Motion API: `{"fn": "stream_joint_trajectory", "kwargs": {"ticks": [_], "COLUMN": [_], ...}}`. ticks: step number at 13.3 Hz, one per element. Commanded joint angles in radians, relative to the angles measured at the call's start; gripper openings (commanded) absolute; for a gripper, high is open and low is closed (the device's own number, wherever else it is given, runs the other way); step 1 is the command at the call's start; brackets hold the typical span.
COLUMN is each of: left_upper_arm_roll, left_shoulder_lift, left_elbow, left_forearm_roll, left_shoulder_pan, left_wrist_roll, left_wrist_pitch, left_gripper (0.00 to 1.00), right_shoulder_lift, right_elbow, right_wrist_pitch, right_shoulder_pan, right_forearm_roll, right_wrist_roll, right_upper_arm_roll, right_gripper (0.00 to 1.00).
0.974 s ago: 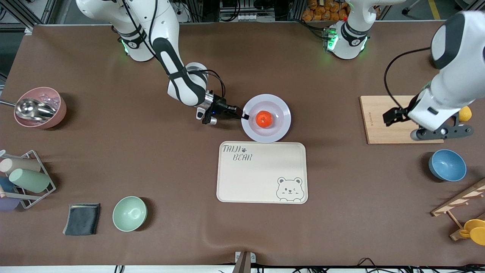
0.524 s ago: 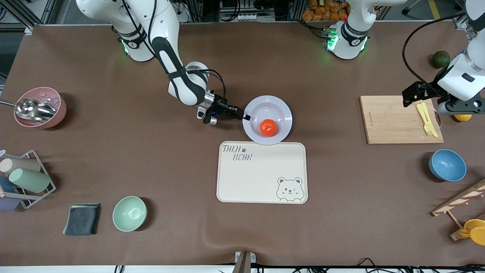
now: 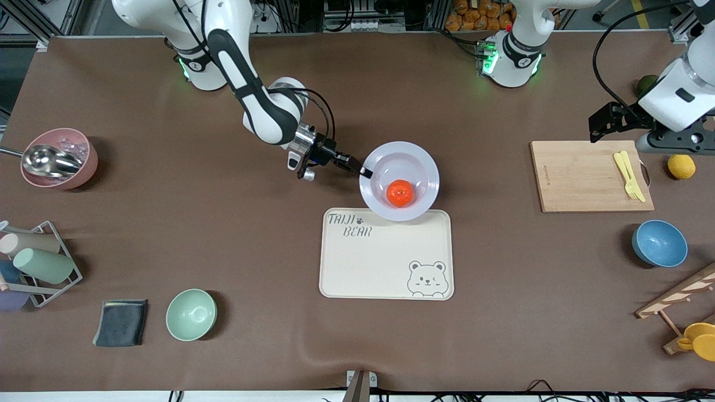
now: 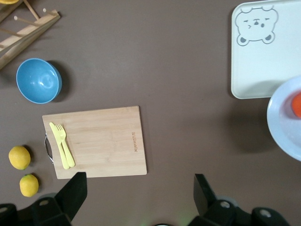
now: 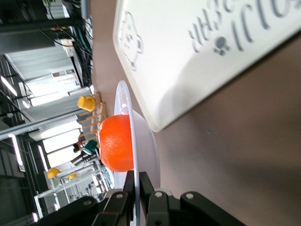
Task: Place orange and plate with both arms
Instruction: 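Grip the plate rim with the right gripper while the left gripper withdraws, then slide the plate with the right gripper onto the bear tray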
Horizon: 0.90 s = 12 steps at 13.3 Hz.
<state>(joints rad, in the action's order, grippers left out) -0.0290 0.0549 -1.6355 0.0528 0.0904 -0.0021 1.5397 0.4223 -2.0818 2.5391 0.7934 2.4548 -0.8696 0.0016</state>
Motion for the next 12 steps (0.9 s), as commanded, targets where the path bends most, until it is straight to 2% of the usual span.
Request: {"fn": "stream_joint_trajectory", "kwargs": {"ticks": [1,9,12], "left_upper_arm_roll": [-0.011,-0.026,-0.019], "left_shoulder_lift": [0.036,0.056,0.086], "left_elbow": [0.017,0.026,0.025], "left_forearm_roll": [-0.041,-0.042,-0.062], "left_shoulder_pan": [0.000,-0.011,-0.014], "left_wrist_roll": [0.017,0.002,-0.056], "left_wrist_pitch": [-0.021,-0.029,-0.070], "left_gripper": [1.00,1.00,1.00], "right_shoulder_lift": [0.004,0.300,0.351], "right_elbow": [0.093,0.414,0.439], "right_wrist_pitch": [0.085,0.108,0.110], "right_shoulder_pan": [-0.040,-0.152,-0.149], "right_forearm_roll": [0.023,-0.034,-0.033], "right_wrist_roll": [0.027,-0.005,-0.049], "right_upper_arm_roll": [-0.005,-0.008,-0.006], "right_gripper": [0.00,0.00,0.00]}}
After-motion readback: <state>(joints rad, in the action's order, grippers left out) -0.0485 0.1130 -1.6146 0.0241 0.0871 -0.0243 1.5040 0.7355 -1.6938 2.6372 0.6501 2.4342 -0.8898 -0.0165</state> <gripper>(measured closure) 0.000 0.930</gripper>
